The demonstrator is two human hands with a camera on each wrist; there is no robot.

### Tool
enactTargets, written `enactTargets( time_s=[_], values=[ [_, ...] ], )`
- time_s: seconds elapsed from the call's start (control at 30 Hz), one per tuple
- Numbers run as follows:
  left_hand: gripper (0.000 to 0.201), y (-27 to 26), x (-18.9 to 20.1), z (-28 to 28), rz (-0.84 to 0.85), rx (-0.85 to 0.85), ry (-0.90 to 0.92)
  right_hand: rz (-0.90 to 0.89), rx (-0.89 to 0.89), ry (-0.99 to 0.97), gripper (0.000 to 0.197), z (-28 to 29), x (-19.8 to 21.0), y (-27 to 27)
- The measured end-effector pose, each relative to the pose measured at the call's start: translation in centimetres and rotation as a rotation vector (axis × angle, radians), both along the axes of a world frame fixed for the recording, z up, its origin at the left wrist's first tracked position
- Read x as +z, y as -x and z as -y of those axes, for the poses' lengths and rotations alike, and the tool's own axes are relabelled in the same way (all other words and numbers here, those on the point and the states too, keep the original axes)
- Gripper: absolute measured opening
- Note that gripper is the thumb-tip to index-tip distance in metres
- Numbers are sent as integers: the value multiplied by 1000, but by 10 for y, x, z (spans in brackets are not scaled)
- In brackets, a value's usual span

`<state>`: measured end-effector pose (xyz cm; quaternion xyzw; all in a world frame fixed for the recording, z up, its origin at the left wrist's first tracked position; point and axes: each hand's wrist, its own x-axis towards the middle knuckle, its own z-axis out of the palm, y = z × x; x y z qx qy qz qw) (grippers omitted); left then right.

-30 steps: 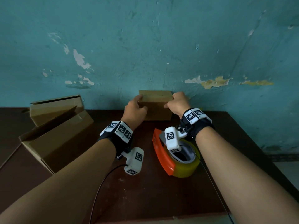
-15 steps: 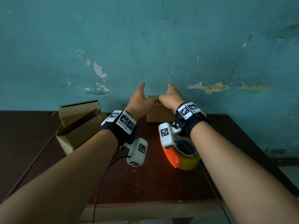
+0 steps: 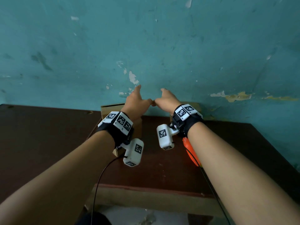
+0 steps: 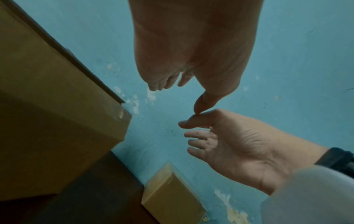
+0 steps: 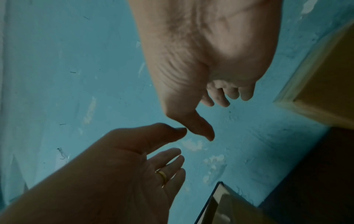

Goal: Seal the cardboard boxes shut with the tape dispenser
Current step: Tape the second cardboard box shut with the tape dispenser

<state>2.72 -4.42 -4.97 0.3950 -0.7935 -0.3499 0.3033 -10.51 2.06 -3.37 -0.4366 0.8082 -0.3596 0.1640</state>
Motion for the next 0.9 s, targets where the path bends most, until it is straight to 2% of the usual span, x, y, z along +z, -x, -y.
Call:
enactTargets(
  time_s=[0.13, 0.33, 0.47, 0.6, 0.73, 0.9],
  values=[
    [84, -32, -4, 3, 44, 32, -8, 33, 62, -12, 69, 13, -9, -24],
    [78, -77, -15, 5, 135, 182, -64, 20, 150, -85, 70, 24, -27, -59],
    [57, -93, -31, 9, 236, 210, -175, 10, 211, -138, 63, 27, -43, -72],
    [75, -100, -53, 7, 309, 181, -163, 31, 237, -127, 51, 25, -56, -76],
    [57, -100, -60, -1, 283, 218, -68, 49, 223, -104, 53, 16, -61, -75],
    [57, -91, -57, -12, 211, 187, -64, 25, 194, -86, 59, -4, -54, -67]
  ],
)
